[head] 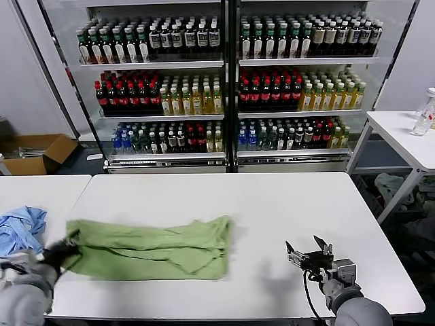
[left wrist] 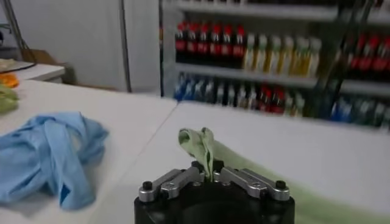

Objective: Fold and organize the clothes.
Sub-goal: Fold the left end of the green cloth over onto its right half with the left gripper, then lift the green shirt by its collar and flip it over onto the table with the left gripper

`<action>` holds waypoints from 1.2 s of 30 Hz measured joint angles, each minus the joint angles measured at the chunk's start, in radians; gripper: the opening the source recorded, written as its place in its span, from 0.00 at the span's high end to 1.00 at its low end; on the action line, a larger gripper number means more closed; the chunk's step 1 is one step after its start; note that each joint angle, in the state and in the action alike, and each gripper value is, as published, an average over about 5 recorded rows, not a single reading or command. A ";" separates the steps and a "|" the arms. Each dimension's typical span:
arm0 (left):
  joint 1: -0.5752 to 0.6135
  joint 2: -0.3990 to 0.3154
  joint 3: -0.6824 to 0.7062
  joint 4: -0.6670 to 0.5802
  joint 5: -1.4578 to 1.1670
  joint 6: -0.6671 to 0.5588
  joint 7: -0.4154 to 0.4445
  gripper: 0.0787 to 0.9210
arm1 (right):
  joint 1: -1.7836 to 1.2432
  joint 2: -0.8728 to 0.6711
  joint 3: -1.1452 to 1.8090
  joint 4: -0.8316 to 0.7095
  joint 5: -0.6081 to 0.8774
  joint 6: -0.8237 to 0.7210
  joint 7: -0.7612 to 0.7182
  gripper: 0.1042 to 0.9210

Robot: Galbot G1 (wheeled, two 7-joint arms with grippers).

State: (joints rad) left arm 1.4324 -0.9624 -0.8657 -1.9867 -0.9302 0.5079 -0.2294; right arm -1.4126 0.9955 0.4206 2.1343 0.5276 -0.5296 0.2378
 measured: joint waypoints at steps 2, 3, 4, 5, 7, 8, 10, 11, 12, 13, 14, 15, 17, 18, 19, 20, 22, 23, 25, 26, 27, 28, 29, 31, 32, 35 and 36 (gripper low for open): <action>-0.009 -0.004 -0.018 -0.044 -0.087 -0.011 -0.003 0.96 | 0.006 0.002 -0.011 -0.004 -0.005 0.002 -0.001 0.12; -0.014 -0.011 -0.019 -0.067 -0.125 -0.017 -0.004 0.96 | 0.009 0.003 -0.016 -0.005 -0.008 0.003 -0.001 0.12; -0.019 -0.020 -0.014 -0.089 -0.157 -0.023 -0.005 0.96 | 0.012 0.005 -0.022 -0.006 -0.011 0.003 -0.002 0.12; -0.024 -0.033 -0.004 -0.109 -0.186 -0.029 -0.006 0.96 | 0.014 0.008 -0.028 -0.007 -0.015 0.003 -0.002 0.12; -0.034 -0.064 0.032 -0.142 -0.230 -0.039 -0.007 0.96 | 0.019 0.012 -0.040 -0.009 -0.020 0.004 -0.003 0.12; -0.040 -0.082 0.057 -0.153 -0.246 -0.043 -0.008 0.96 | 0.022 0.015 -0.046 -0.010 -0.023 0.004 -0.004 0.12; -0.054 -0.117 0.113 -0.167 -0.268 -0.050 -0.011 0.96 | 0.028 0.017 -0.056 -0.013 -0.026 0.005 -0.005 0.12; -0.062 -0.132 0.142 -0.170 -0.274 -0.054 -0.012 0.96 | 0.031 0.017 -0.060 -0.014 -0.027 0.005 -0.006 0.12; -0.071 -0.146 0.172 -0.170 -0.278 -0.058 -0.013 0.96 | 0.035 0.017 -0.064 -0.015 -0.028 0.006 -0.007 0.12; -0.080 -0.158 0.200 -0.168 -0.280 -0.061 -0.014 0.96 | 0.038 0.017 -0.066 -0.016 -0.029 0.006 -0.008 0.12; -0.091 -0.169 0.228 -0.164 -0.280 -0.064 -0.014 0.96 | 0.040 0.017 -0.068 -0.016 -0.029 0.007 -0.008 0.12; -0.101 -0.178 0.256 -0.158 -0.279 -0.066 -0.014 0.96 | 0.043 0.017 -0.070 -0.017 -0.030 0.007 -0.009 0.12; -0.122 -0.196 0.308 -0.142 -0.268 -0.067 -0.013 0.96 | 0.048 0.017 -0.074 -0.017 -0.030 0.007 -0.009 0.12; -0.132 -0.203 0.333 -0.134 -0.259 -0.067 -0.012 0.95 | 0.049 0.017 -0.075 -0.018 -0.030 0.007 -0.009 0.12; -0.141 -0.210 0.356 -0.127 -0.246 -0.066 -0.009 0.93 | 0.050 0.017 -0.077 -0.018 -0.031 0.007 -0.010 0.12; -0.149 -0.215 0.379 -0.122 -0.229 -0.064 -0.004 0.91 | 0.051 0.016 -0.078 -0.018 -0.031 0.007 -0.010 0.12; -0.158 -0.220 0.420 -0.118 -0.184 -0.060 0.009 0.84 | 0.051 0.015 -0.079 -0.018 -0.031 0.007 -0.010 0.12; -0.161 -0.221 0.437 -0.121 -0.156 -0.059 0.017 0.81 | 0.051 0.015 -0.079 -0.018 -0.032 0.006 -0.010 0.12; -0.162 -0.220 0.466 -0.133 -0.100 -0.054 0.034 0.75 | 0.051 0.016 -0.078 -0.018 -0.032 0.006 -0.009 0.12; -0.162 -0.219 0.476 -0.142 -0.074 -0.051 0.041 0.72 | 0.051 0.018 -0.078 -0.018 -0.033 0.005 -0.009 0.12; -0.160 -0.216 0.485 -0.153 -0.050 -0.048 0.048 0.69 | 0.052 0.019 -0.077 -0.018 -0.033 0.004 -0.009 0.12; -0.158 -0.212 0.491 -0.165 -0.029 -0.044 0.055 0.66 | 0.052 0.021 -0.077 -0.018 -0.033 0.004 -0.008 0.12; -0.154 -0.208 0.495 -0.177 -0.010 -0.041 0.060 0.62 | 0.053 0.022 -0.078 -0.018 -0.034 0.003 -0.008 0.12; -0.146 -0.200 0.497 -0.200 0.026 -0.036 0.070 0.56 | 0.052 0.023 -0.078 -0.018 -0.035 0.001 -0.007 0.12; -0.142 -0.197 0.495 -0.209 0.044 -0.034 0.073 0.52 | 0.050 0.023 -0.078 -0.017 -0.035 0.001 -0.007 0.12; -0.133 -0.184 0.474 -0.220 0.100 -0.035 0.076 0.41 | 0.045 0.020 -0.075 -0.013 -0.036 -0.001 -0.007 0.12; -0.131 -0.178 0.465 -0.216 0.118 -0.035 0.074 0.38 | 0.045 0.021 -0.074 -0.012 -0.037 -0.002 -0.007 0.12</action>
State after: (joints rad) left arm 1.3010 -1.1403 -0.4008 -2.2023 -0.8119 0.4729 -0.1550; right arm -1.3680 1.0161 0.3465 2.1221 0.4908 -0.5312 0.2311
